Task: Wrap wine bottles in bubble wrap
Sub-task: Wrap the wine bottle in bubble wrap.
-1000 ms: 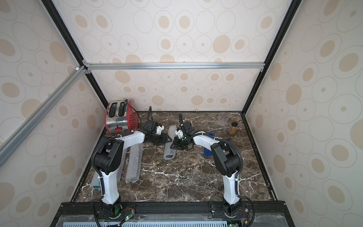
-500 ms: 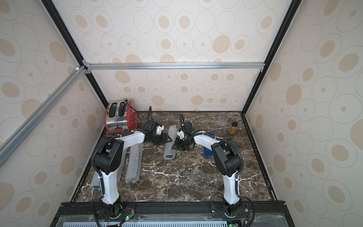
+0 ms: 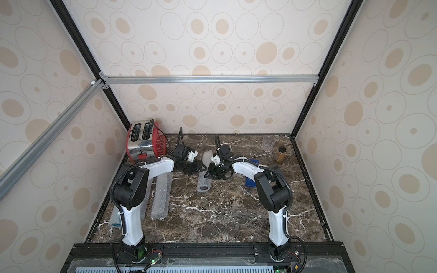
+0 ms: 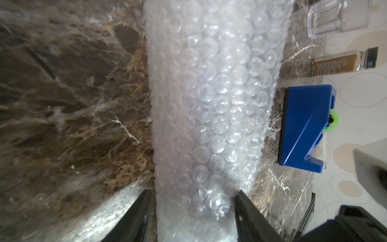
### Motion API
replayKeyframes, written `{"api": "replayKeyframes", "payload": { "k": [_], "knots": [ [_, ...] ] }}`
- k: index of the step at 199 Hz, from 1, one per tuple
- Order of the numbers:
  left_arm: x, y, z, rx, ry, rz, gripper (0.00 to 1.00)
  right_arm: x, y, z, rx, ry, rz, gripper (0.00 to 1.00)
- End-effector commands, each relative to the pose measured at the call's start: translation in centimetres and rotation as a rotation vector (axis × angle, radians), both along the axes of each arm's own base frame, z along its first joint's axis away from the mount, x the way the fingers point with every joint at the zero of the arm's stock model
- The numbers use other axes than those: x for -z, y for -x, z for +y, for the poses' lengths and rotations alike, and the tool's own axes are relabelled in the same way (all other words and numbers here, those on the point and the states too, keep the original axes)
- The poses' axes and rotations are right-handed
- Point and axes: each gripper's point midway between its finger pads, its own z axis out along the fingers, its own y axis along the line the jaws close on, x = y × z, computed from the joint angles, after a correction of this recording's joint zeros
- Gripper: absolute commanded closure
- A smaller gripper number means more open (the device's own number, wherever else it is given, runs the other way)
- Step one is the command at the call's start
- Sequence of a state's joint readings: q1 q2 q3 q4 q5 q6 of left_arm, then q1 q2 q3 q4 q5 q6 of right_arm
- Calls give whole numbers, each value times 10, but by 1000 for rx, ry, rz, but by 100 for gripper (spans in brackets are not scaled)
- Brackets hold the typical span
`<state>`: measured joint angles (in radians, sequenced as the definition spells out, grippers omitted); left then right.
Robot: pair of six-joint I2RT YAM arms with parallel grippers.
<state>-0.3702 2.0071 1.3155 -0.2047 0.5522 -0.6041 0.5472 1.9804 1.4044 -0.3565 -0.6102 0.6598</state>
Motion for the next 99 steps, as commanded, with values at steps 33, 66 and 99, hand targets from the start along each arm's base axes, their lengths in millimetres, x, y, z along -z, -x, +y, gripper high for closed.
{"api": "replayKeyframes", "payload": {
  "k": [33,66,99],
  "knots": [
    [17,-1,14,-33,-72,50,39,12,4,12,-5,-29,46,96],
    [-11,-18,11,-39,-63,-32,29,19,8,7,-13,-1,55,100],
    [-13,-33,-1,-23,-36,-7,26,23,6,6,-14,7,61,100]
  ]
}}
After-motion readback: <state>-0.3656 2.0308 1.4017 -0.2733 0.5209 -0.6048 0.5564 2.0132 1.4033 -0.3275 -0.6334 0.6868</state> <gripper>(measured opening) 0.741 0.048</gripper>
